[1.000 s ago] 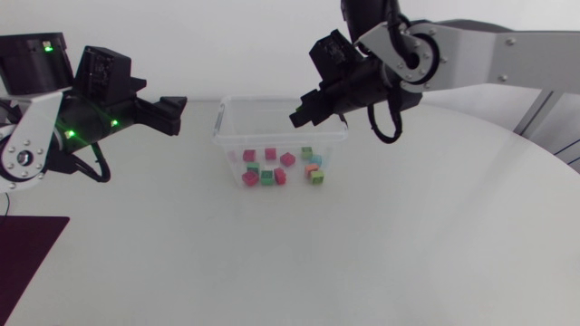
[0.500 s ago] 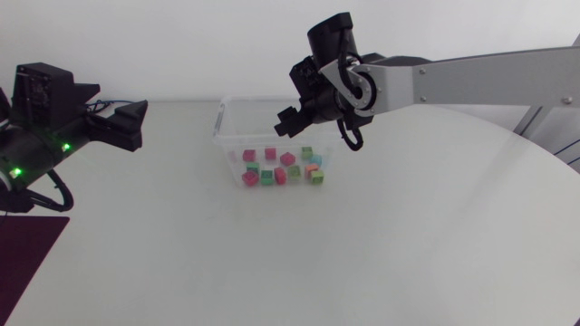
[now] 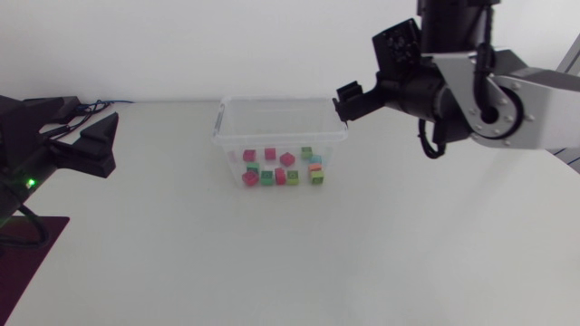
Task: Pick up the duplo bricks and place them in the container
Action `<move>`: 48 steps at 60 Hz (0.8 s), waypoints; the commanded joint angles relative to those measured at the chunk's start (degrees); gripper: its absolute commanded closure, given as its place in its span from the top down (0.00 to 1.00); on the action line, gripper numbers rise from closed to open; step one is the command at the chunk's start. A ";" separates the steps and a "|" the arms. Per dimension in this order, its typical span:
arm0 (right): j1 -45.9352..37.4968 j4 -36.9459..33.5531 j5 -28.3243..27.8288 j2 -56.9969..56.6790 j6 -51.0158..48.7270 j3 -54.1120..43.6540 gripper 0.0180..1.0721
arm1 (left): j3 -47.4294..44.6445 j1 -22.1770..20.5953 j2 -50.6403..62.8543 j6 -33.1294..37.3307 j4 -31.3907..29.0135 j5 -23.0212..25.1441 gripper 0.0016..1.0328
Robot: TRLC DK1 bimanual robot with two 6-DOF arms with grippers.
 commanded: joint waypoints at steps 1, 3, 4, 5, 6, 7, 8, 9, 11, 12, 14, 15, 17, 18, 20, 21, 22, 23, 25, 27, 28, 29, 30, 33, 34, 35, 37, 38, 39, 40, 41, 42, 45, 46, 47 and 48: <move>-1.83 0.86 1.15 -5.79 -1.03 -5.91 0.95 | -2.79 0.53 -3.29 -0.80 0.97 0.11 0.96; -3.06 0.86 1.41 -8.95 -1.38 -8.72 0.95 | -4.02 0.62 -4.96 -0.53 1.41 0.11 0.96; -3.32 0.86 1.58 -9.74 -1.47 -9.34 0.95 | -4.55 0.71 -5.48 -0.36 1.76 0.11 0.96; -3.59 0.86 1.67 -10.36 -1.56 -9.86 0.95 | -4.99 0.80 -6.01 -0.18 2.11 0.11 0.96; -4.03 0.86 1.76 -11.67 -1.73 -11.01 0.95 | -5.78 0.89 -6.71 0.35 2.82 0.11 0.96; -4.29 0.86 1.85 -12.38 -1.73 -11.62 0.95 | -6.22 0.89 -7.15 0.43 3.17 0.11 0.96; -4.90 0.86 2.11 -13.78 -2.00 -12.76 0.95 | -6.39 0.97 -7.33 0.52 3.35 0.11 0.96; -5.34 0.95 2.20 -14.66 -2.17 -13.56 0.95 | -7.36 1.24 -8.30 0.79 4.22 0.11 0.96; -6.14 1.04 2.64 -16.68 -2.43 -15.05 0.95 | -8.06 1.50 -9.18 0.87 4.58 0.11 0.96; -6.22 1.04 2.73 -16.77 -2.43 -15.14 0.95 | -8.06 1.59 -9.18 0.87 4.58 0.11 0.96; -7.37 0.95 2.73 -20.73 -2.87 -17.69 0.95 | -8.77 3.08 -10.14 0.87 4.58 0.02 0.96; -7.54 0.86 2.82 -21.61 -2.96 -18.30 0.95 | -8.85 3.35 -10.23 0.87 4.58 0.11 0.96; -8.24 0.86 3.08 -24.07 -3.31 -19.62 0.95 | -9.47 4.31 -10.76 0.87 4.58 0.11 0.96; -8.60 0.86 3.25 -25.38 -3.49 -20.41 0.95 | -9.65 4.49 -11.02 0.87 4.58 0.11 0.96; -8.95 0.69 3.69 -27.58 -3.84 -21.47 0.95 | -10.61 5.02 -12.43 0.96 4.66 0.11 0.96; -8.95 0.69 3.87 -28.46 -4.02 -22.08 0.95 | -11.05 5.02 -12.96 1.05 4.75 0.11 0.96; -9.04 0.60 4.40 -29.60 -4.28 -22.87 0.95 | -11.32 5.02 -13.48 1.14 4.75 0.20 0.96; -9.04 0.51 4.75 -30.57 -4.72 -23.40 0.95 | -11.84 5.02 -14.27 1.23 4.75 0.20 0.96; -9.04 0.51 5.28 -32.68 -5.25 -24.72 0.95 | -12.63 5.10 -15.77 1.14 4.75 0.29 0.96; -9.12 0.16 5.80 -34.70 -5.34 -26.04 0.95 | -13.34 5.19 -17.09 1.14 4.66 0.38 0.96; -9.39 -0.10 5.89 -35.84 -5.34 -26.74 0.95 | -13.51 5.19 -17.35 1.14 4.66 0.38 0.96; -9.56 -0.28 5.98 -36.81 -5.34 -27.35 0.95 | -14.04 5.10 -18.40 1.14 4.58 0.38 0.96; -9.83 -0.54 6.07 -37.87 -5.34 -27.97 0.95 | -14.30 5.10 -18.93 1.05 4.58 0.38 0.96; -10.27 -0.72 6.15 -40.41 -5.34 -29.73 0.95 | -15.18 5.02 -20.34 0.79 4.49 0.38 0.96; -10.35 -0.81 6.24 -41.73 -5.34 -30.61 0.95 | -15.53 4.93 -20.87 0.61 4.49 0.38 0.96; -10.44 -0.89 6.24 -42.44 -5.34 -31.13 0.95 | -15.89 4.84 -21.30 0.52 4.49 0.38 0.96; -10.62 -1.24 6.33 -44.46 -5.34 -32.36 0.95 | -16.41 4.66 -22.18 0.26 4.49 0.38 0.96; -10.62 -1.42 6.33 -45.25 -5.34 -32.80 0.95 | -16.68 4.66 -22.54 0.26 4.58 0.38 0.96; -10.71 -1.68 6.33 -46.57 -5.34 -33.51 0.95 | -17.03 4.66 -22.97 0.26 4.66 0.38 0.96; -10.71 -1.77 6.42 -47.36 -5.34 -33.95 0.95 | -17.38 4.75 -23.41 0.26 4.75 0.38 0.96; -10.79 -1.95 6.51 -48.32 -5.34 -34.56 0.95 | -17.47 4.75 -23.50 0.26 4.75 0.38 0.96; -10.88 -2.30 6.59 -49.29 -5.34 -35.09 0.95 | -17.99 4.93 -24.56 0.08 4.75 0.38 0.96; -11.65 -2.68 6.08 -52.02 -4.80 -36.90 0.95 | -18.85 4.90 -26.30 -0.76 4.19 0.30 0.96; -11.91 -2.69 5.69 -52.52 -4.47 -37.33 0.95 | -19.00 4.82 -26.57 -1.06 3.83 0.24 0.96; -11.91 -2.69 5.69 -52.52 -4.47 -37.33 0.95 | -19.00 4.82 -26.57 -1.06 3.83 0.24 0.96; -12.38 -2.72 5.01 -53.42 -3.86 -38.10 0.95 | -19.27 4.69 -27.05 -1.62 3.18 0.15 0.96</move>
